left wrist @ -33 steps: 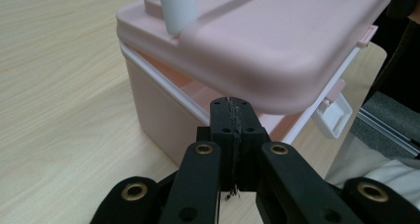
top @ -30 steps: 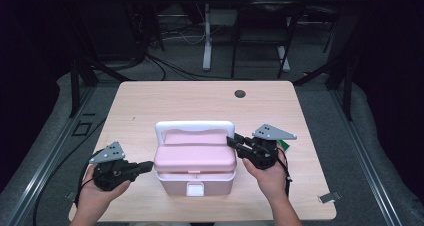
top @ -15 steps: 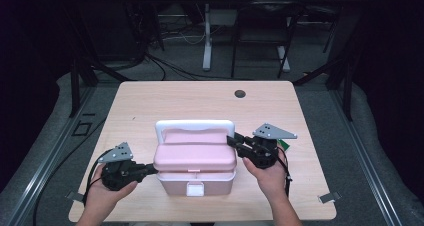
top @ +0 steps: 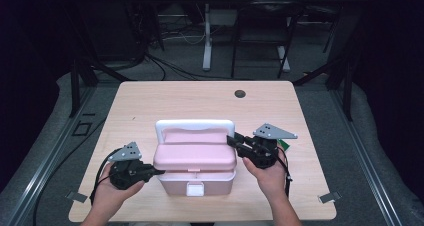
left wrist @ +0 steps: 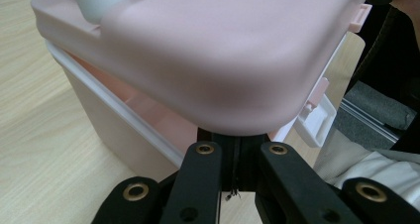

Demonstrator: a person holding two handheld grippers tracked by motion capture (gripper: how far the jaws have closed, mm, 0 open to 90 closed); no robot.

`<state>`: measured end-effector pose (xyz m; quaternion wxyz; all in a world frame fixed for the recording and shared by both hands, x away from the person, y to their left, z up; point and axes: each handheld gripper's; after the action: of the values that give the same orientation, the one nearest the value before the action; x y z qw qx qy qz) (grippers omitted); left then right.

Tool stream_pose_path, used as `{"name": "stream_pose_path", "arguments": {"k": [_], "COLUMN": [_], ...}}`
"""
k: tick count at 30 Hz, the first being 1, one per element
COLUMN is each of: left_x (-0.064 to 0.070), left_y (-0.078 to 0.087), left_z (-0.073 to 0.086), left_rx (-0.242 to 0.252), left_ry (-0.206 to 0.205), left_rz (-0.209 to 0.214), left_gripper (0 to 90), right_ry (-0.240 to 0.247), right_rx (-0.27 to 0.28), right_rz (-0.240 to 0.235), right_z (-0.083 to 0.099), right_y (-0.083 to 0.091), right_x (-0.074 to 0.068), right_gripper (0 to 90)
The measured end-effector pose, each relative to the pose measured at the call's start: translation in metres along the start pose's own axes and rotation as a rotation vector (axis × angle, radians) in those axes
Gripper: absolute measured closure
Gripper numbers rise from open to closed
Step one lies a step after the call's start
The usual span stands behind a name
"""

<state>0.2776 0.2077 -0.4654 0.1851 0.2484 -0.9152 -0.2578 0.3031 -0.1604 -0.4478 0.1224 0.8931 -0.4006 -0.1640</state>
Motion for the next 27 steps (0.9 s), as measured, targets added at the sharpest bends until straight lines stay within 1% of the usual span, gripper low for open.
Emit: {"name": "stream_pose_path", "arguments": {"k": [4, 5, 9, 13, 16, 18, 20, 23, 25, 26, 27], "left_x": [0.0, -0.001, 0.0, 0.001, 0.001, 0.001, 0.001, 0.001, 0.0, 0.0, 0.0], "left_y": [-0.002, -0.003, -0.001, 0.001, 0.001, 0.002, 0.003, 0.004, 0.006, 0.006, 0.006], "left_z": [-0.001, -0.001, -0.002, -0.003, -0.004, -0.004, -0.006, -0.009, -0.011, -0.012, -0.013], "left_rx": [-0.001, 0.001, 0.004, 0.009, 0.007, 0.012, 0.014, 0.019, 0.03, 0.027, 0.031], "left_ry": [0.002, 0.002, -0.002, -0.004, -0.006, -0.003, -0.008, -0.011, -0.009, -0.009, -0.009], "left_rz": [0.0, 0.0, -0.003, -0.005, -0.004, -0.006, -0.006, -0.007, -0.007, -0.007, -0.008], "left_gripper": [89.7, 89.7, 89.7, 89.7, 89.8, 89.7, 89.7, 89.7, 89.7, 89.7, 89.6], "right_ry": [0.0, -0.006, -0.007, -0.029, -0.035, -0.038, -0.033, -0.029, -0.026, -0.029, -0.027], "right_rx": [-0.001, 0.01, 0.004, 0.025, 0.019, 0.03, 0.024, 0.032, 0.035, 0.04, 0.032], "right_rz": [-0.001, -0.004, -0.007, -0.007, -0.004, -0.006, -0.004, -0.003, -0.001, -0.005, -0.002], "right_z": [0.0, 0.001, 0.001, 0.002, 0.002, 0.003, 0.002, 0.003, 0.003, 0.002, 0.002], "right_y": [0.0, -0.001, 0.0, 0.002, 0.004, 0.005, 0.007, 0.01, 0.012, 0.014, 0.015], "right_x": [0.0, 0.0, 0.001, 0.003, 0.005, 0.005, 0.005, 0.005, 0.005, 0.005, 0.004], "right_gripper": [73.9, 73.9, 73.0, 70.6, 69.1, 68.9, 68.9, 68.8, 68.5, 68.5, 68.5]}}
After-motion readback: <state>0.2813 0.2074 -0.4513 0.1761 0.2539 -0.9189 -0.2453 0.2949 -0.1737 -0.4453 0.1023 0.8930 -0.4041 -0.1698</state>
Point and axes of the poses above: each handheld gripper's, and its own axes: y roughly backward along the jaws, z roughly out of its underside, x roughly to its right, and after that the axes turned 1 degree about z, right-handed
